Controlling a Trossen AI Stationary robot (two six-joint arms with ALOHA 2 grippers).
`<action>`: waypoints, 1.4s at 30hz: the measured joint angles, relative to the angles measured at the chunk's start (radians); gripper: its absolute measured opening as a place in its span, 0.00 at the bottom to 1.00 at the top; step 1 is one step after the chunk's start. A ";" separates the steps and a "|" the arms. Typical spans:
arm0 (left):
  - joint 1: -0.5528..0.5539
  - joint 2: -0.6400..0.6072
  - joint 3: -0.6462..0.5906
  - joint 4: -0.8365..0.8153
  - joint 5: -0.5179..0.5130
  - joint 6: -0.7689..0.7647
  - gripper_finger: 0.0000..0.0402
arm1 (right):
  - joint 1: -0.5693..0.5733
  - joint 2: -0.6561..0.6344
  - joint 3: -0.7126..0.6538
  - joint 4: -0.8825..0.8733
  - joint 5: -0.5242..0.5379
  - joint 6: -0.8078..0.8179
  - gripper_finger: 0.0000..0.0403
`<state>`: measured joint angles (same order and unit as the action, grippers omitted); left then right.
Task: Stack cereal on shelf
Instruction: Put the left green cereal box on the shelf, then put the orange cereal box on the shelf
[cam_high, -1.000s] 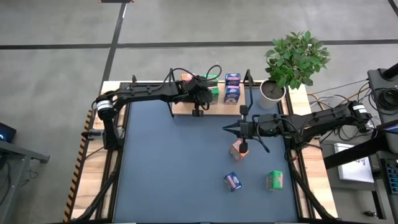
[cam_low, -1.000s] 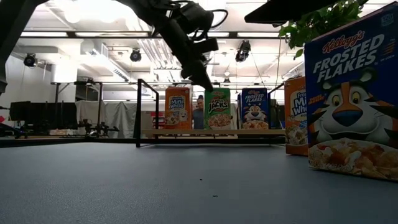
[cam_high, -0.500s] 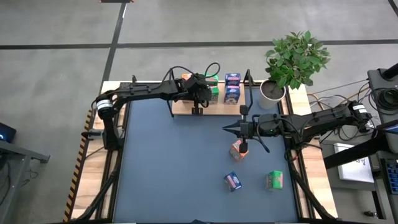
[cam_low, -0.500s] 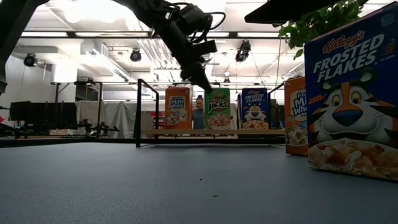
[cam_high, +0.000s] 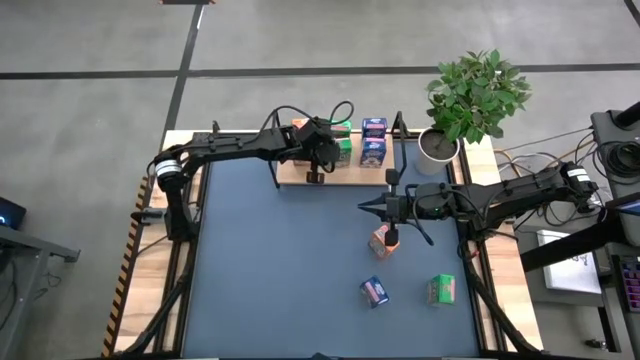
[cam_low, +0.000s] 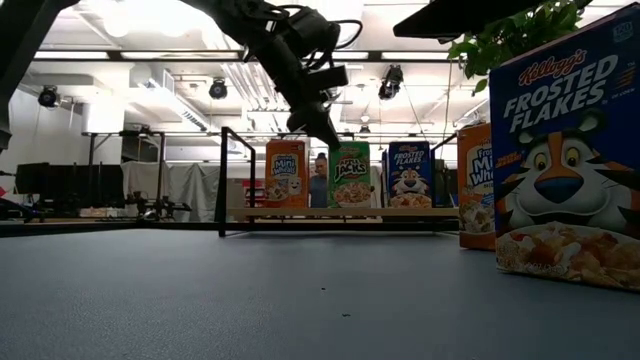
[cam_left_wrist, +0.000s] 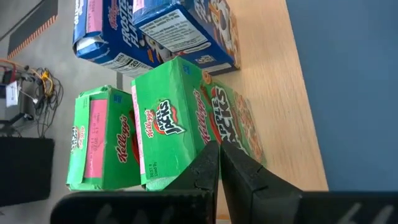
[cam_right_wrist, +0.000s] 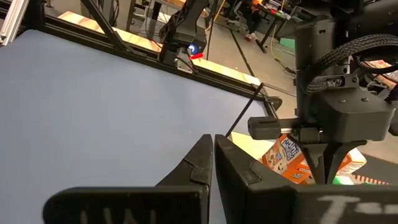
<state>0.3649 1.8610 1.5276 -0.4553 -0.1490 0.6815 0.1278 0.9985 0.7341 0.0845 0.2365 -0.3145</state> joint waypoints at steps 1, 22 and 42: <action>0.000 0.000 0.000 0.000 0.000 0.012 0.00 | 0.000 0.000 0.000 0.000 0.000 0.000 0.02; 0.005 0.000 0.000 -0.012 0.007 0.028 0.00 | 0.000 0.000 0.000 -0.001 0.000 0.000 0.02; 0.082 -0.210 -0.012 -0.215 0.011 -0.151 0.00 | 0.000 0.000 0.000 -0.002 0.000 0.000 0.02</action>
<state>0.4464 1.6507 1.5158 -0.6705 -0.1380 0.5304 0.1278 0.9985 0.7341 0.0826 0.2367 -0.3145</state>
